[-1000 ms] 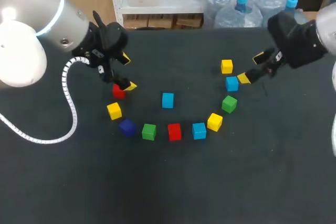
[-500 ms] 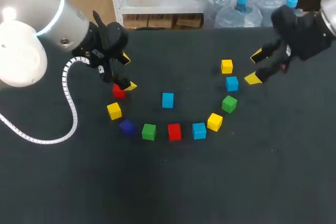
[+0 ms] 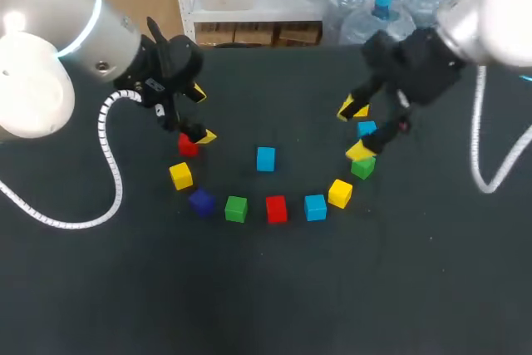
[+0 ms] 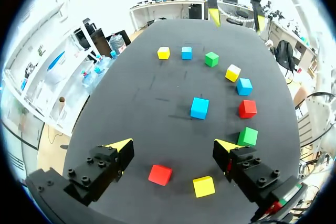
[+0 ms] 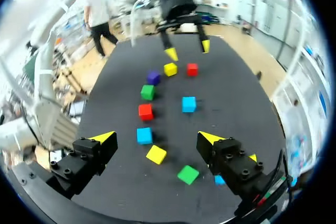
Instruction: Place the blue cubes, place green cubes on the blue cubes, place the yellow cubes on the green cubes, then place the red cubes on the yellow cubes, and place purple cube on the red cubes.
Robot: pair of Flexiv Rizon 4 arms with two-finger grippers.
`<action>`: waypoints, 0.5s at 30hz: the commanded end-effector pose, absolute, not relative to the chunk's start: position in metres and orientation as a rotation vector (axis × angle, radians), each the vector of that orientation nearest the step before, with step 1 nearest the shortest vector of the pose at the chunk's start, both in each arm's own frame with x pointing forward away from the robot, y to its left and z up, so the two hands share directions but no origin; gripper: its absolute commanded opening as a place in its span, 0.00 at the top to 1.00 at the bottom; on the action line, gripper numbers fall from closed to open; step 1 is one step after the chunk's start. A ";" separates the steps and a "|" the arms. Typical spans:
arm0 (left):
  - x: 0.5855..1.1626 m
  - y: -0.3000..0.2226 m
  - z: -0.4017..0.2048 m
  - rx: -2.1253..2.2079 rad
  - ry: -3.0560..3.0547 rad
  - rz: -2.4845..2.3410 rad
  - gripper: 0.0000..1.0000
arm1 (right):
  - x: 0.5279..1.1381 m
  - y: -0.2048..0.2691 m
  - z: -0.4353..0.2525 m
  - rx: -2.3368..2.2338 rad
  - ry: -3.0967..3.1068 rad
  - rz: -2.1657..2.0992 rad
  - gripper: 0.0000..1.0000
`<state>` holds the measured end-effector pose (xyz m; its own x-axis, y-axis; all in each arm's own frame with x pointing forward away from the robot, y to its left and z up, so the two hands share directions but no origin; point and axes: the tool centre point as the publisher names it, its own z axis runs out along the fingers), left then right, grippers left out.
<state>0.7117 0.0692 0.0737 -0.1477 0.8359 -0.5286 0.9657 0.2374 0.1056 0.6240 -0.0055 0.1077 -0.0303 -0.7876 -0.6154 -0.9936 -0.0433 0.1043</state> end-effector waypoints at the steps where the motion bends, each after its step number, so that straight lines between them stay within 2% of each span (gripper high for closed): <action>1: 0.711 0.071 0.073 1.644 2.026 -0.359 0.00 | 0.629 0.015 0.084 -2.219 1.783 0.765 0.00; 6: 0.711 0.071 0.073 1.644 2.026 -0.359 0.00 | 0.623 0.026 0.063 -2.341 1.862 0.621 0.00; 15: 0.711 0.071 0.073 1.644 2.026 -0.359 0.00 | 0.609 0.034 0.039 -2.273 2.008 0.550 0.00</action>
<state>0.7116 0.0692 0.0737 -0.1481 0.8361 -0.5282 0.9655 0.2378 0.1058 0.6106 0.0299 0.0446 0.0949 -0.9383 -0.3325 -0.9645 -0.1693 0.2025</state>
